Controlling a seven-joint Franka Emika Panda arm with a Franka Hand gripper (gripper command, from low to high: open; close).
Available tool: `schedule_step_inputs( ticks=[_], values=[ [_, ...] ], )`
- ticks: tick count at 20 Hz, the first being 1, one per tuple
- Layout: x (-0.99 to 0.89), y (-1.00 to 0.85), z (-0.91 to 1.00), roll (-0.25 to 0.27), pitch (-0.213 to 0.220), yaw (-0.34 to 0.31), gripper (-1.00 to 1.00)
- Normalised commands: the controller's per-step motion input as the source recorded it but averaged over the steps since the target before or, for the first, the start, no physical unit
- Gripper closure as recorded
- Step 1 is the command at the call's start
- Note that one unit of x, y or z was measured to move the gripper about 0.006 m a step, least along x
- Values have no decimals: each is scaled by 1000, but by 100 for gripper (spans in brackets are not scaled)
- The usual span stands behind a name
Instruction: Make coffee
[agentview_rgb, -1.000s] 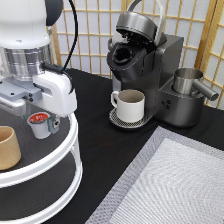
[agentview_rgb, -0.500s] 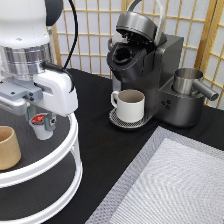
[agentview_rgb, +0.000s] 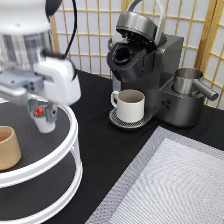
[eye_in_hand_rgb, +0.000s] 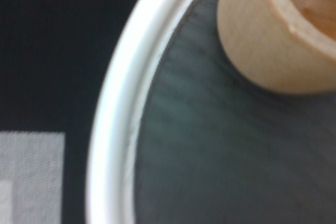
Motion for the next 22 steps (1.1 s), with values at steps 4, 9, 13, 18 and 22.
schedule_step_inputs(
  ticks=[4,9,13,18,22],
  values=[
    [184,551,686,207,-1,7,100],
    [231,627,482,262,-6,3,100],
    [232,658,369,311,0,14,100],
    [186,638,372,316,3,24,100],
    [62,417,456,293,0,19,100]
  ],
)
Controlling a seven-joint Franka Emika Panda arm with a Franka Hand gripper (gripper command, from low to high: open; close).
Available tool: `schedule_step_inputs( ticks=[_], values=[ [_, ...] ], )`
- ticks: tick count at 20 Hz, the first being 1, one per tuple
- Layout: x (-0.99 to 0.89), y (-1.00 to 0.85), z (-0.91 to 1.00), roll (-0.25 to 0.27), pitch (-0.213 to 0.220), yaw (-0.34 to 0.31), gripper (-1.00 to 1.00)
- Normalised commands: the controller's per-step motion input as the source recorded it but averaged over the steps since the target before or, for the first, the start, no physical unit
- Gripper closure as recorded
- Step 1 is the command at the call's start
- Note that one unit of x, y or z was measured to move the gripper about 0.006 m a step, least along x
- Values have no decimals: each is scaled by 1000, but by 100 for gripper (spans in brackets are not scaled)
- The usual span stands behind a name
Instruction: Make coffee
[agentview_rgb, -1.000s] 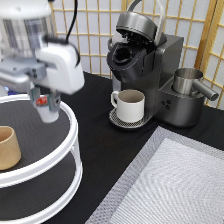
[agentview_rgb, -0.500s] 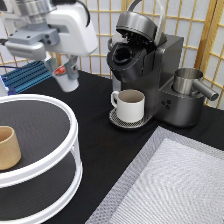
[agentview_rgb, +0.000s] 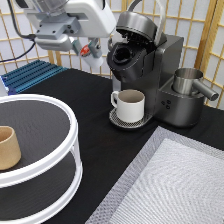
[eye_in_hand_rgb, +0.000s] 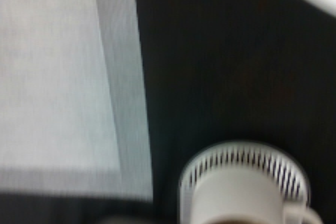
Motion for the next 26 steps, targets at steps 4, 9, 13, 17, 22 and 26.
schedule_step_inputs(
  ticks=[4,9,13,17,22,26],
  values=[
    [31,282,614,246,-1,9,100],
    [18,319,243,140,-2,1,100],
    [166,486,0,4,-5,0,100],
    [326,479,12,-23,-1,0,100],
    [324,287,-6,-16,0,0,100],
    [216,160,-137,-3,0,0,100]
  ],
)
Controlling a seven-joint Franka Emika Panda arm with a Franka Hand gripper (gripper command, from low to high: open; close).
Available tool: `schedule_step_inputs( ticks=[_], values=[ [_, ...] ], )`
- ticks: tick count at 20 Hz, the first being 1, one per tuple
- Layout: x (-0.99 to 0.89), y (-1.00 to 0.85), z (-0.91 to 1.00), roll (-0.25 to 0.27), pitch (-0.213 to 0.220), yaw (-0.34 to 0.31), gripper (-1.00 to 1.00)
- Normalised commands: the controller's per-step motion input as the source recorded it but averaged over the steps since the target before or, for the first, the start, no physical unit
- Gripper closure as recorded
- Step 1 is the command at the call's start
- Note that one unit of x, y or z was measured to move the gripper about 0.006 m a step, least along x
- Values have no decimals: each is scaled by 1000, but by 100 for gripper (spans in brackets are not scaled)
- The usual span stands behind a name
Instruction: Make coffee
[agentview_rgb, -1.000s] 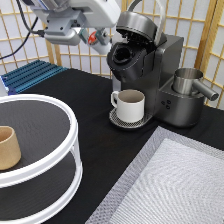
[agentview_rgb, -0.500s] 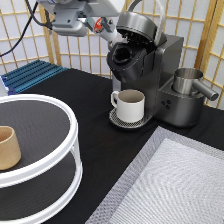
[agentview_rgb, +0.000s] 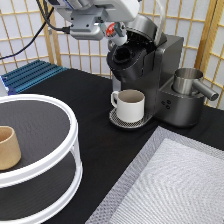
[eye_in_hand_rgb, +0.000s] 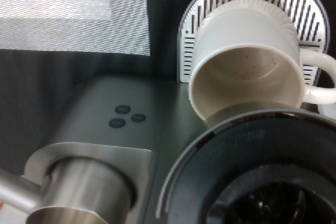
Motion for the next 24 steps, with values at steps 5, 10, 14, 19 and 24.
schedule_step_inputs(
  ticks=[5,10,14,19,24],
  values=[
    [21,47,-117,0,0,0,100],
    [15,149,-103,0,0,0,100],
    [19,206,-44,-9,0,0,100],
    [12,30,-178,0,0,0,100],
    [3,-2,-200,-3,-1,-1,100]
  ],
)
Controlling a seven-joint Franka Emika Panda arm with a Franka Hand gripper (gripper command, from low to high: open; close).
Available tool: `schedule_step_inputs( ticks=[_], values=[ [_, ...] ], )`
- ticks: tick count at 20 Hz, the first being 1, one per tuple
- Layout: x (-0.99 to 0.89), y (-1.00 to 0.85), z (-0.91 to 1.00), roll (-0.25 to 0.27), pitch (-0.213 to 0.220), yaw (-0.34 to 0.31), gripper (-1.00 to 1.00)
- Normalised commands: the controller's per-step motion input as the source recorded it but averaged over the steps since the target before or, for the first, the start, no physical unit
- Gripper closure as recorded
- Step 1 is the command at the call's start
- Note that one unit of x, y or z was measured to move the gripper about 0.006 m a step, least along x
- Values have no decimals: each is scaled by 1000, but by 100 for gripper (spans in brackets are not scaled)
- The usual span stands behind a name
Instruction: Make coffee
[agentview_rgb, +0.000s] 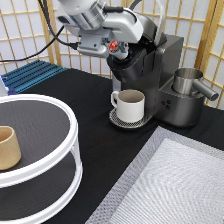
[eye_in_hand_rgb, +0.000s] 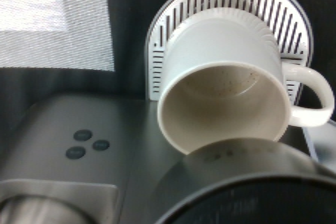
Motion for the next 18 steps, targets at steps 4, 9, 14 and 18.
schedule_step_inputs(
  ticks=[4,9,14,18],
  values=[
    [3,78,-131,-36,-1,-13,100],
    [2,226,-36,-96,0,-22,100],
    [6,378,0,-187,0,-23,100],
    [14,331,0,-178,0,-18,100]
  ],
)
